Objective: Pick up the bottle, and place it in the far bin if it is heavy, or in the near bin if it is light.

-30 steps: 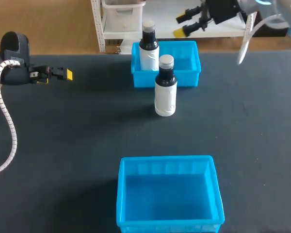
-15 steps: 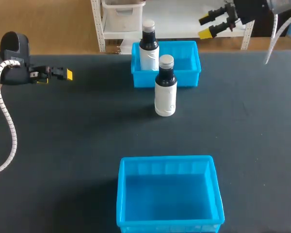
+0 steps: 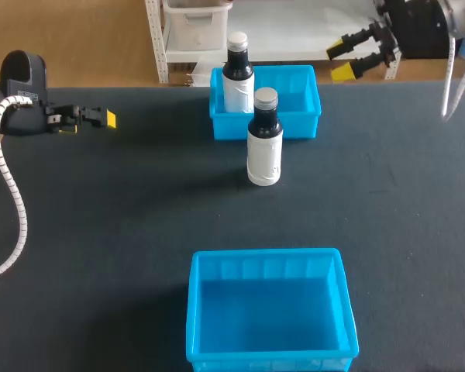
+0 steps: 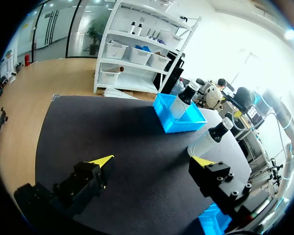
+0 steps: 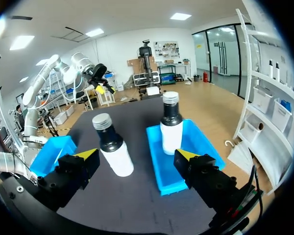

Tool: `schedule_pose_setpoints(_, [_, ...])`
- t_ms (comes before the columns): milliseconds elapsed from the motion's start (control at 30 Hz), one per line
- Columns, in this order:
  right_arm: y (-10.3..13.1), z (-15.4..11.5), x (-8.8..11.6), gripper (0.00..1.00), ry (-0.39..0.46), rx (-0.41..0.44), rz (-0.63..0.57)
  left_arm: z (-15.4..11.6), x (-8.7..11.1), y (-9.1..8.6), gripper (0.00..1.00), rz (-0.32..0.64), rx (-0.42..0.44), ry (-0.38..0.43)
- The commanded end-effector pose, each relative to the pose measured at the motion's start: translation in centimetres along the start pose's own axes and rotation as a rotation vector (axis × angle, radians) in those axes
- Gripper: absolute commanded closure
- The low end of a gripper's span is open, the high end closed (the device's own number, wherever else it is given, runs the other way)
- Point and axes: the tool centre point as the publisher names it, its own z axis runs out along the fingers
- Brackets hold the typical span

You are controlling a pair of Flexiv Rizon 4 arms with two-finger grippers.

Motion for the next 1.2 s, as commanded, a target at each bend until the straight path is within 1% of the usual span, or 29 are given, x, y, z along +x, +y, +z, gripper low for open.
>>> schedule_pose_setpoints(33, [4.8,0.7,0.6,0.00,-0.003,0.305,-0.006,0.0,0.0,0.0,0.00,0.000,0.000,0.000])
schedule_pose_setpoints(167, [6.3,1.7,0.8,0.00,0.005,0.315,-0.030,0.0,0.0,0.0,0.00,0.000,0.000,0.000])
schedule_pose_setpoints(300, [7.3,2.7,1.1,0.00,0.022,0.354,-0.044,0.0,0.0,0.0,0.00,0.000,0.000,0.000])
schedule_pose_setpoints(500, [7.9,4.6,1.3,0.00,0.011,0.365,-0.027,0.0,0.0,0.0,0.00,0.000,0.000,0.000])
schedule_pose_setpoints(767, [7.9,6.7,1.0,0.00,-0.001,0.342,-0.019,0.0,0.0,0.0,0.00,0.000,0.000,0.000])
schedule_pose_setpoints(1200, [7.3,9.5,0.0,0.00,-0.007,0.252,-0.045,0.0,0.0,0.0,0.00,0.000,0.000,0.000])
